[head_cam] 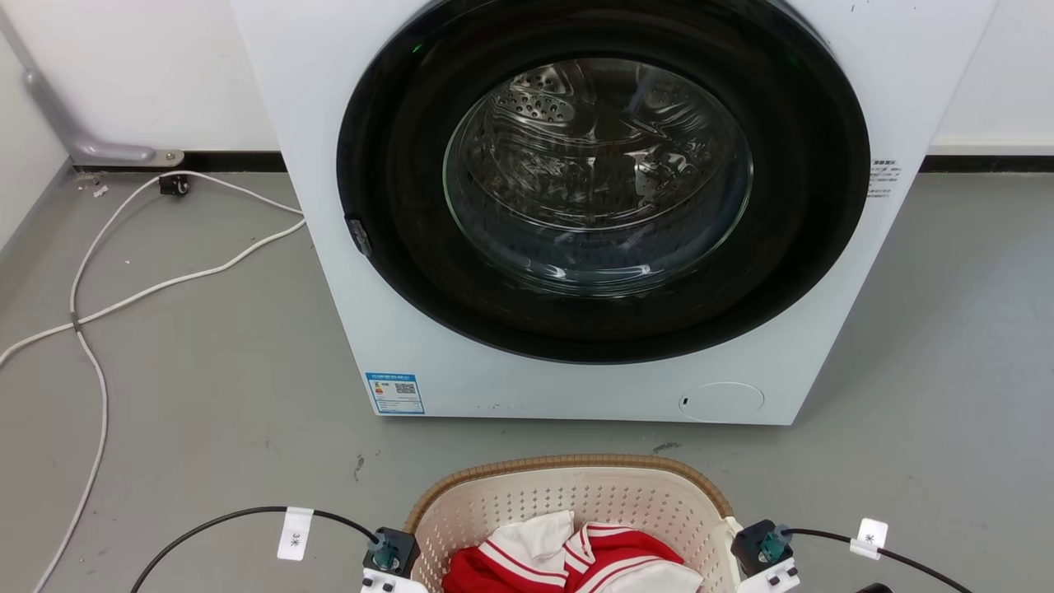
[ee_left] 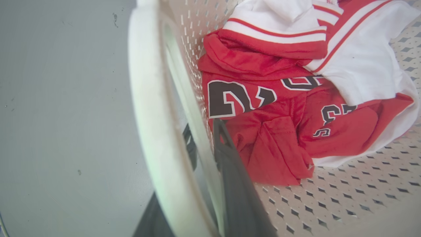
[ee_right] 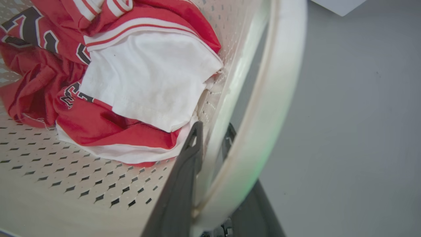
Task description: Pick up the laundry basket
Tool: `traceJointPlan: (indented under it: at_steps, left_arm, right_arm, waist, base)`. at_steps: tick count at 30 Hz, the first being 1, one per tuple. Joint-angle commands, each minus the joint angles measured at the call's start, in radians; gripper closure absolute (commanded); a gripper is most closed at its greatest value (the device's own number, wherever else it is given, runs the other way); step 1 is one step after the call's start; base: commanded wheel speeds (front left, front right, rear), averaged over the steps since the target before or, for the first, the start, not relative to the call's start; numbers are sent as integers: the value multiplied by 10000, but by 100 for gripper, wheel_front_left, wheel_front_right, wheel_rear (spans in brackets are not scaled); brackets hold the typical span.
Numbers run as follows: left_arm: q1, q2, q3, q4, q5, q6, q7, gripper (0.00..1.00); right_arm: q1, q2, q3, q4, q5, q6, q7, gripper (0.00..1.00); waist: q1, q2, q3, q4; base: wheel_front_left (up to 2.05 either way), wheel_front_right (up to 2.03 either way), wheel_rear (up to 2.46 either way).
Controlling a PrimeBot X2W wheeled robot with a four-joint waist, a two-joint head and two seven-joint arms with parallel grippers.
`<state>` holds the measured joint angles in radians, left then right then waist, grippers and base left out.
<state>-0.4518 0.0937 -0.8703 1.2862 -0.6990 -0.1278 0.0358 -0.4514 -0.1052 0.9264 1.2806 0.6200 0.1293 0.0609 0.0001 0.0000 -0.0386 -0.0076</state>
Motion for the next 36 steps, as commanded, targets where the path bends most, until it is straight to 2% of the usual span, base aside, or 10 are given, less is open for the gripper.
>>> traceJointPlan:
  at_steps: [1, 36]
  left_arm:
    - [-146, 151, -76, -11, 36, -38, -120, 100]
    - [-185, 209, -490, 17, -402, -38, -221, 100]
  right_arm:
    - [-76, -167, 111, 83, -57, 25, -7, 100]
    - [-115, -220, 563, 113, 402, 25, -45, 100]
  waist:
    - [-1, 0, 3, -7]
    - [-1, 0, 23, -45]
  base:
    - [0, 0, 0]
    - [0, 0, 0]
